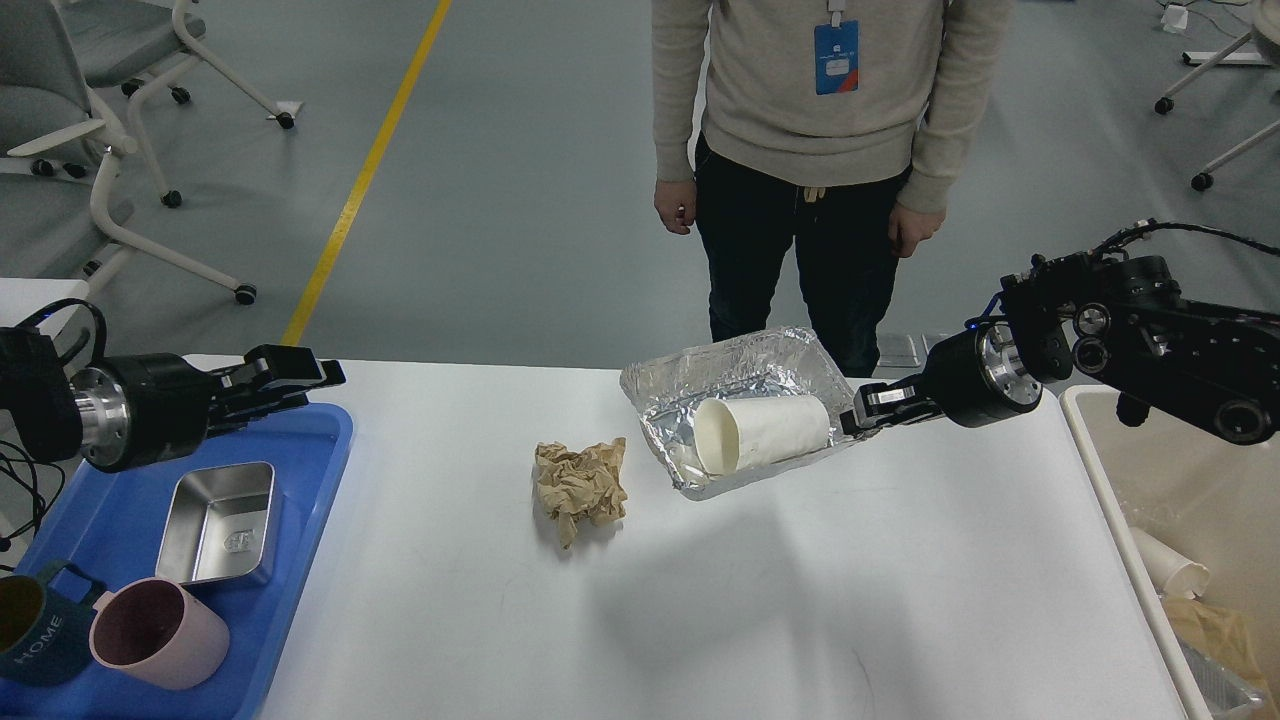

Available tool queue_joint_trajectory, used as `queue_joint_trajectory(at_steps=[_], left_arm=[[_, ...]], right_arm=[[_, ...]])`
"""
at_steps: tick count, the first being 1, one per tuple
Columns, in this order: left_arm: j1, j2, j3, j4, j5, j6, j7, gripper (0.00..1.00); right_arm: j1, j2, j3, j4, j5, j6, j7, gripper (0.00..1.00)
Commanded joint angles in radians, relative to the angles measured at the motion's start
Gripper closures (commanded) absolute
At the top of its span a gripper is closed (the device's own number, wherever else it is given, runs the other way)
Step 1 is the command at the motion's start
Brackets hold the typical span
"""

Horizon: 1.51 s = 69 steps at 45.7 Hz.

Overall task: Tidy desktop
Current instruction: 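Lower the left gripper to the crumpled brown paper and grasp it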

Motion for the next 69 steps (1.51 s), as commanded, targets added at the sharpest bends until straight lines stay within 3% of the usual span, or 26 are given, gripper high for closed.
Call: queue_joint_trajectory(at_steps=[1,22,25,28,33,49,61,69], left_arm=[[0.024,-0.106,0.000,0.093,0.003,0.008,0.001,0.49],[0.104,-0.513,-0.011,0.406,0.004,0.054,0.003,0.45],[0.130,-0.539,-0.015,0.418,0.003,0.060,0.001,0.38],[0.145,-0.564,-0.020,0.439,-0.005,0.068,0.001,0.25],[0.150,-0.593,-0.024,0.487,-0.014,0.069,-0.008,0.14],[0.171,-0.785,-0.053,0.694,-0.019,0.074,-0.011,0.11],[0.177,-0.881,-0.057,0.757,-0.019,0.076,-0.013,0.11],[0.179,-0.917,-0.066,0.798,-0.017,0.088,-0.043,0.11]], right_arm=[[0.000,-0.005,0.000,0.012,0.000,-0.001,0.001,1.00],[0.000,-0.060,0.002,0.049,0.000,-0.002,0.001,1.00],[0.000,-0.066,0.003,0.051,0.000,-0.002,0.001,1.00],[0.000,-0.071,0.002,0.057,0.000,-0.002,0.001,1.00],[0.000,-0.069,0.005,0.060,0.000,-0.002,0.001,1.00],[-0.002,-0.064,0.008,0.058,0.000,-0.002,0.001,1.00],[-0.002,-0.068,0.012,0.060,0.000,-0.002,0.001,1.00],[-0.002,-0.071,0.012,0.063,0.002,-0.004,0.001,1.00]])
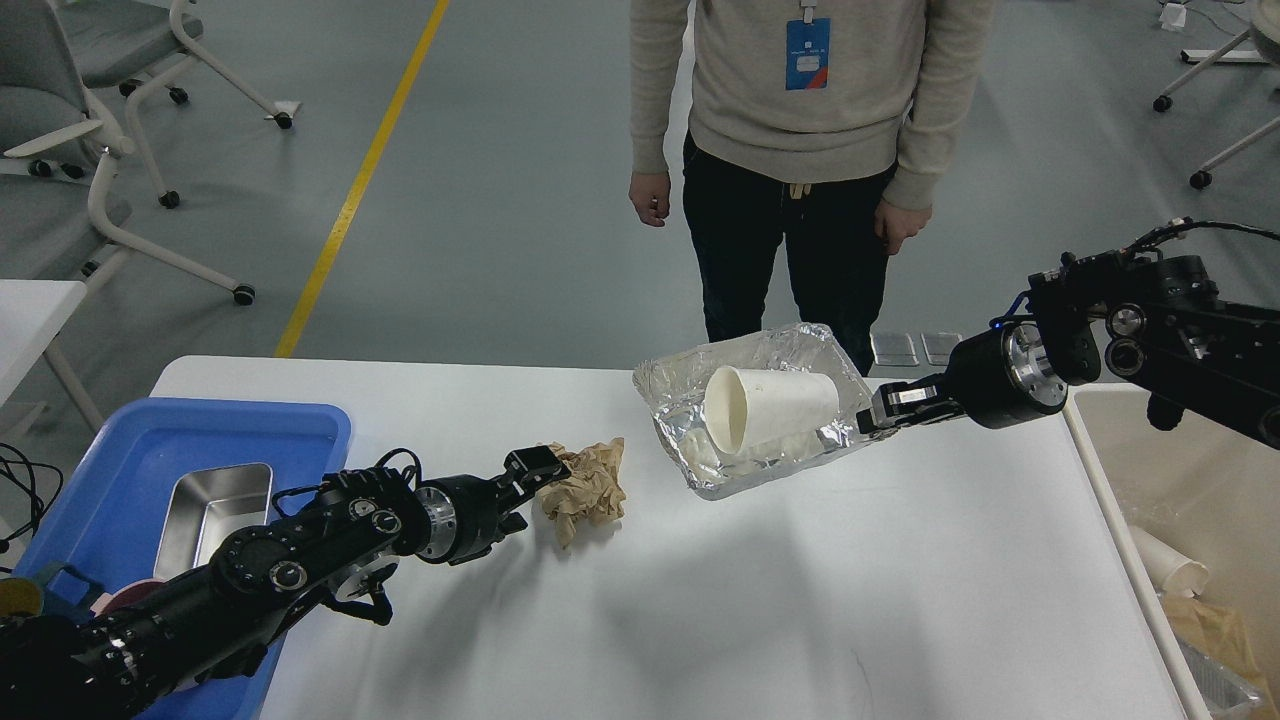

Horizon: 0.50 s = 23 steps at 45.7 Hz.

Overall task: Tidy desktop
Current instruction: 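Lower the left gripper to the crumpled brown paper and grasp it, then lift the crumpled paper with the left gripper and swing it upward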

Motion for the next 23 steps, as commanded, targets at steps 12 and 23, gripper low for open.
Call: queue_joint_trajectory(at_steps=[12,23], left_arm=[[0.007,-0.088,0.011,0.098,0.008,0.044,-0.123,0.11],[0.020,-0.094,0.021,0.097,0.019,0.052,-0.130,0.22]], right_arm=[[0.000,-0.006,0.003,0.015,0.002,-0.001,0.002,1.00],[0.002,-0.008,0.002,0.015,0.003,-0.003,0.002,1.00]])
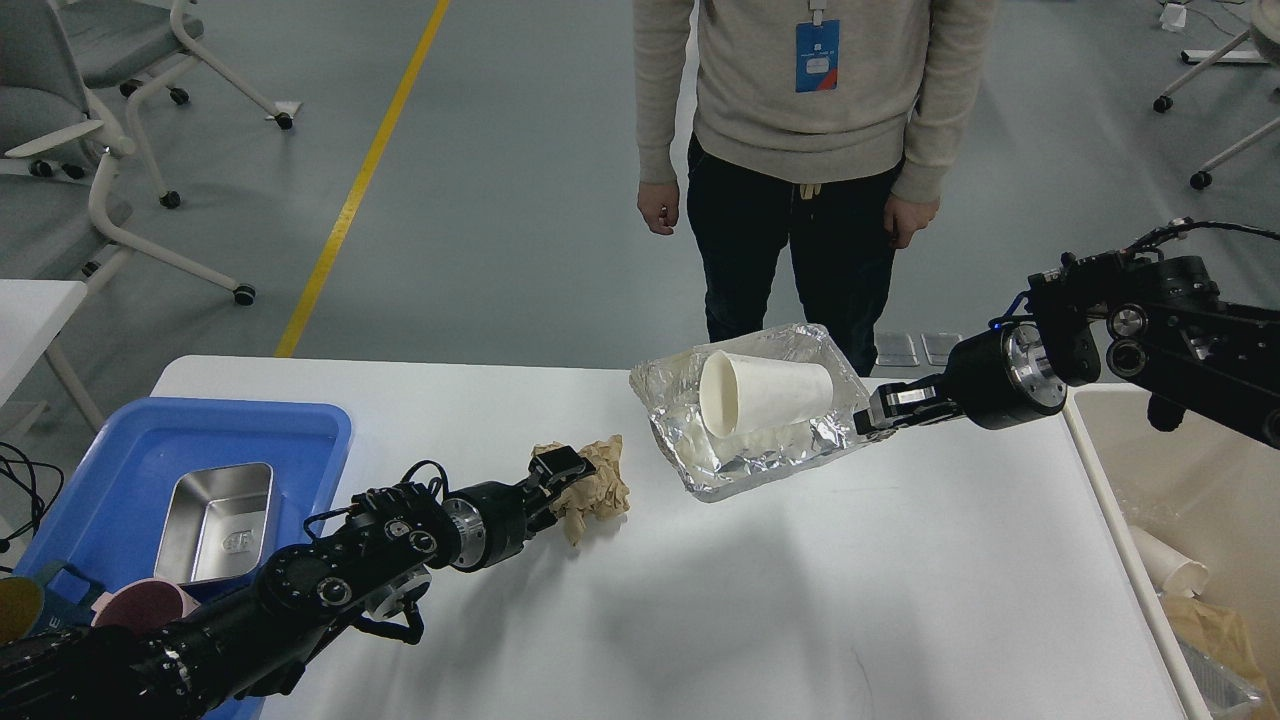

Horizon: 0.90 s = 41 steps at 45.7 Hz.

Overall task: Tidy desktop
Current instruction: 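Lift the crumpled paper with the left gripper and swing it upward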

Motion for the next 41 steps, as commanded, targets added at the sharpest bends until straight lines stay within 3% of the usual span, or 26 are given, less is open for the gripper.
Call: queue_joint_trajectory(at_steps=[1,27,41], left_arm=[[0.002,-0.002,0.013,-0.001,0.003,0.001,-0.001,0.25],[-0.006,0.009,0.057,-0.004,-0.004,-0.005,-0.001,0.97],[-0.020,0.073,0.061,-0.084,0.006,-0.007,-0.010,1.00]], right_arm=[[0.001,-0.001,-0.001,0.000,0.000,-0.002,0.000,1.00],[0.000,-0.012,-0.001,-0.002,0.000,-0.003,-0.002,1.00],[0.000,-0.012,-0.003,-0.002,0.000,-0.003,0.000,1.00]])
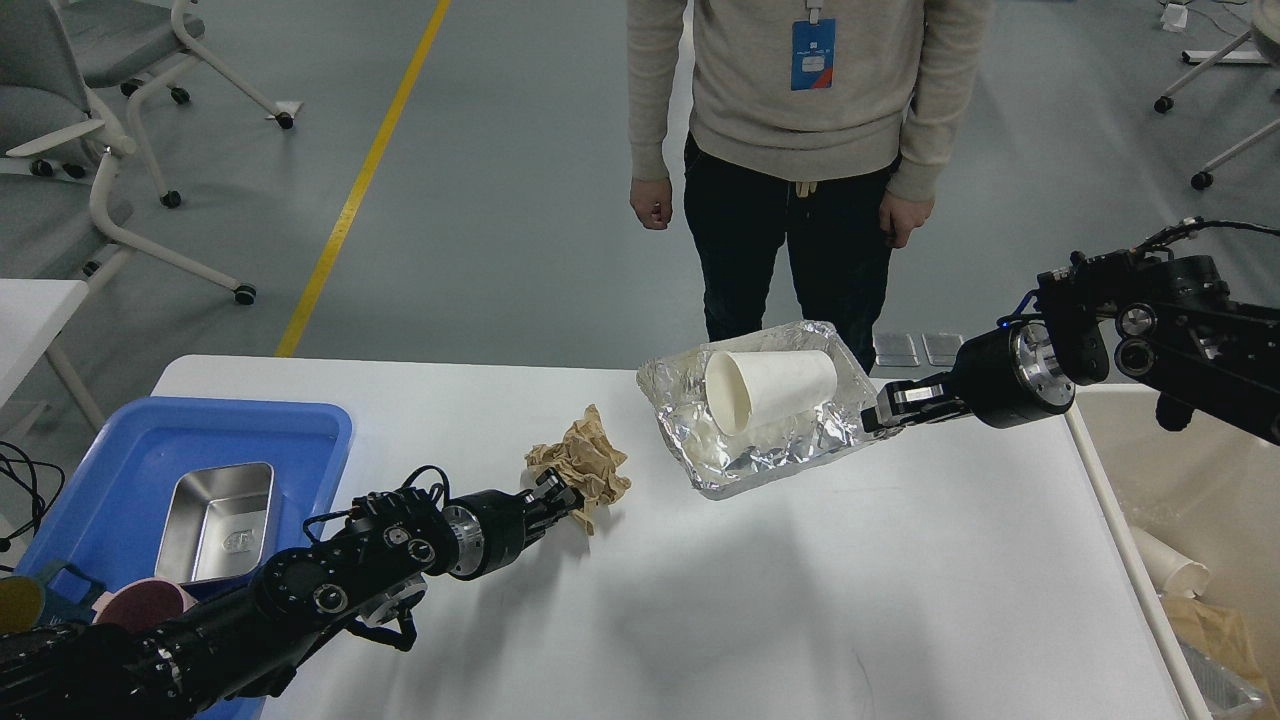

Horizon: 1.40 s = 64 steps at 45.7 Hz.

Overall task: Tidy desktop
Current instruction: 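Lift the crumpled paper with the left gripper and swing it upward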

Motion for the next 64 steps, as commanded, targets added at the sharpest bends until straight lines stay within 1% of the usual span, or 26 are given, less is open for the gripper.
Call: queue_joint_trajectory(at_steps=[1,6,11,17,23,27,30,34,37,41,52,59,64], left_arm=[[-0.011,0.066,0.008,-0.075,0.006,-0.004,-0.001,1.00],[-0.047,0.165,0.060,-0.198,0.007,-0.004,0.001,1.00],[-0.099,0.267,0.127,-0.266,0.007,-0.004,0.002,1.00],[-0.143,0.421,0.144,-0.382,0.006,-0.012,0.001,1.00],[-0.195,0.607,0.143,-0.539,0.003,-0.070,-0.001,1.00],[-0.232,0.716,0.143,-0.623,0.001,-0.084,-0.001,1.00],[-0.257,0.787,0.140,-0.668,0.001,-0.103,-0.001,1.00],[-0.281,0.866,0.130,-0.717,0.000,-0.150,-0.002,1.00],[-0.304,0.922,0.129,-0.760,0.000,-0.170,-0.010,1.00],[-0.332,0.980,0.127,-0.807,0.000,-0.187,-0.019,1.00],[-0.390,1.115,0.121,-0.910,0.000,-0.201,-0.019,1.00],[-0.404,1.146,0.121,-0.945,0.000,-0.204,-0.019,1.00],[-0.423,1.131,0.121,-0.945,0.000,-0.204,-0.018,1.00]], right_arm=[[0.000,0.000,-0.002,0.000,0.000,0.000,-0.001,1.00],[-0.002,0.000,-0.002,0.000,0.000,0.000,-0.001,1.00],[-0.003,0.005,-0.002,-0.001,0.000,-0.002,0.000,1.00],[-0.003,0.008,-0.002,-0.003,0.000,-0.002,-0.001,1.00],[-0.005,0.011,-0.005,-0.005,0.000,-0.002,-0.001,1.00],[-0.005,0.012,-0.010,-0.006,0.000,0.000,-0.001,1.00],[-0.006,0.012,-0.011,-0.006,0.000,0.000,-0.001,1.00],[-0.008,0.014,-0.011,-0.008,0.000,0.000,-0.001,1.00],[-0.008,0.014,-0.013,-0.008,0.000,0.000,-0.001,1.00],[-0.006,0.012,-0.013,-0.008,0.000,0.000,-0.001,1.00],[-0.008,0.005,-0.014,-0.006,0.000,0.000,-0.001,1.00],[-0.008,0.006,-0.013,-0.005,0.000,0.000,-0.001,1.00],[-0.008,0.005,-0.014,-0.005,0.000,0.000,-0.001,1.00]])
